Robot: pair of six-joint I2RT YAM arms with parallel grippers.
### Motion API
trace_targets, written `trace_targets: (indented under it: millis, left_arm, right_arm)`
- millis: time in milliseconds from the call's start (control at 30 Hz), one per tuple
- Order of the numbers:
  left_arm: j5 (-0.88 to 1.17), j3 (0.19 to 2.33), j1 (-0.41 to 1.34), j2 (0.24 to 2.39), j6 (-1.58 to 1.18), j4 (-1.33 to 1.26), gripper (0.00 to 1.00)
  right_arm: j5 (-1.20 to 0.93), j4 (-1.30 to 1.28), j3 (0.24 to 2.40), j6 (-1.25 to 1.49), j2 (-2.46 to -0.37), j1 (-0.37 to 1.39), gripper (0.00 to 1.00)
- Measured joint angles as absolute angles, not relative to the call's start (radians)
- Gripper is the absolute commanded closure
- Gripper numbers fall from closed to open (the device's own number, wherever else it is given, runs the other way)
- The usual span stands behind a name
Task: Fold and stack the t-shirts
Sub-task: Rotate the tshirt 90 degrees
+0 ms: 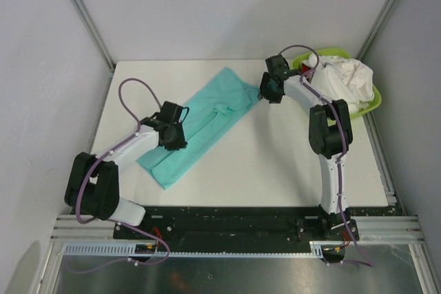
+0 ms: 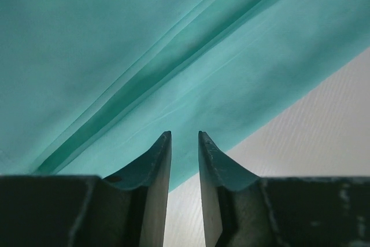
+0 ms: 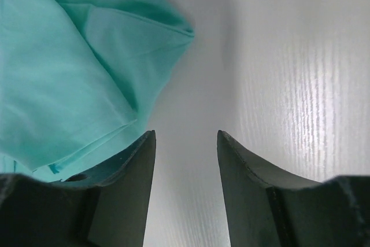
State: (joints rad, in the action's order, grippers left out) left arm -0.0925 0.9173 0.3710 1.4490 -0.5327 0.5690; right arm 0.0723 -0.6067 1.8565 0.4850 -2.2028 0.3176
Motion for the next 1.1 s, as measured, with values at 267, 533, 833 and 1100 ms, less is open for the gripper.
trace_targets:
  millis: [267,533,833,1100]
  left_arm:
    - [-0.129,0.879,0.371,1.42,-0.561,0.572,0.7]
    - [-0.129,0.878,0.371,1.383,-0.561,0.572,0.7]
    - [-0.129,0.869,0.374,1.361,-0.561,0.569,0.7]
    - [-0.13,0.81,0.396,1.335,-0.579,0.572,0.68]
  right_arm:
    - [-0.016,-0.505,1.812,0.554,-2.245,0.31,0.48]
    - [-0.052,-0.39,1.782,0.649,-2.28,0.279,0.59]
    - [-0.056,-0.334,1.808,0.733,-2.329,0.255,0.87]
    - [-0.068,-0.333,1.91,0.748,-2.399,0.25,1.0]
